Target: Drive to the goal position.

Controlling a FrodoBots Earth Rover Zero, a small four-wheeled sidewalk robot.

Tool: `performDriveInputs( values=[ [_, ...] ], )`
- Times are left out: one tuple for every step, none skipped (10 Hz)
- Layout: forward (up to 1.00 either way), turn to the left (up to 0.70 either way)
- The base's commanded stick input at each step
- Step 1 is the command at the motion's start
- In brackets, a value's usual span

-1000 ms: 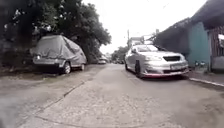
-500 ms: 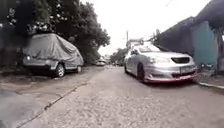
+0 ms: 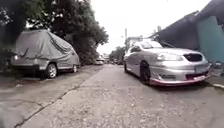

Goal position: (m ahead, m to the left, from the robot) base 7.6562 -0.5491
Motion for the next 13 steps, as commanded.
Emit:
performDriveInputs(
  values=[
    [1.00, 0.00],
    [1.00, 0.18],
    [1.00, 0.27],
    [1.00, 0.16],
    [1.00, 0.00],
    [1.00, 0.00],
    [1.00, 0.00],
    [1.00, 0.00],
    [1.00, 0.00],
    [1.00, 0.00],
    [1.00, 0.00],
    [1.00, 0.00],
    [1.00, 0.00]
  ],
)
